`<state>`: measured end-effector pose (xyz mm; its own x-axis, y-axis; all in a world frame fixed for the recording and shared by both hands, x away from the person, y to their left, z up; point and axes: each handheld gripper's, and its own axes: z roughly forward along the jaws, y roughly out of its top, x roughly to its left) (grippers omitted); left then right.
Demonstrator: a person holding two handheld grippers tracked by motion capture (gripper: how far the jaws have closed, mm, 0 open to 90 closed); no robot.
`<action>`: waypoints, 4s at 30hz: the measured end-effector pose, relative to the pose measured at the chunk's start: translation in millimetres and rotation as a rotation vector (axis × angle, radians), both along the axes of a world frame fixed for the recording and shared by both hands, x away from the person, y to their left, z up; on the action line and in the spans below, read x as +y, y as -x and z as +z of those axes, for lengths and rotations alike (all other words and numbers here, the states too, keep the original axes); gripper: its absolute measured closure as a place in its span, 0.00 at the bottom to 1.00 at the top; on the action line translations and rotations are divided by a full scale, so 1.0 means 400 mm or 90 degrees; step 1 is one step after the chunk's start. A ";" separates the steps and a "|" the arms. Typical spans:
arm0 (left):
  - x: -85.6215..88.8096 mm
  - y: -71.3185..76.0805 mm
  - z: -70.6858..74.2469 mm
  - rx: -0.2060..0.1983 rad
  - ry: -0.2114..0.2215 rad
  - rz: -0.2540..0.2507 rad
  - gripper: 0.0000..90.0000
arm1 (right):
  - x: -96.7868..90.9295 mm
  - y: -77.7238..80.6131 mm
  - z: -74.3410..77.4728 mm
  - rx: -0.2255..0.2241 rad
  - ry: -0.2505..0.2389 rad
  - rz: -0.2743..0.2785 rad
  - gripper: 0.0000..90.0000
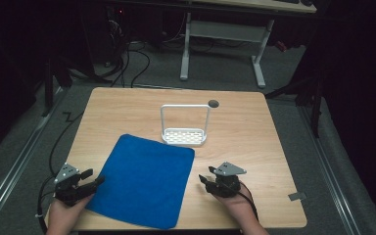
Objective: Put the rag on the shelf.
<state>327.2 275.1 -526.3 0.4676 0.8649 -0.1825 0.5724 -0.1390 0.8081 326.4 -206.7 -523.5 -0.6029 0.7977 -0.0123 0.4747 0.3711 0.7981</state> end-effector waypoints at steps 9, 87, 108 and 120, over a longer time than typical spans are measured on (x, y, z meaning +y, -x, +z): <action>-0.007 0.000 0.000 0.007 -0.014 -0.012 0.47 | 0.009 0.001 0.002 0.000 -0.010 0.011 0.56; -0.264 -0.057 0.006 0.029 0.003 -0.117 0.48 | -0.106 0.080 0.012 0.031 -0.034 -0.024 0.75; -0.337 -0.153 -0.025 0.053 -0.020 -0.102 0.91 | -0.109 0.062 0.016 0.030 -0.038 -0.040 0.67; -0.335 -0.151 -0.026 0.057 -0.018 -0.109 0.95 | -0.072 -0.081 0.047 0.029 -0.005 -0.110 0.64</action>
<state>387.6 141.1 -536.7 0.5910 0.7798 -0.2065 0.6078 -0.2622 0.7495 358.8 -235.5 -504.6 -0.4562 0.8897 0.0186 0.5666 0.2743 0.7770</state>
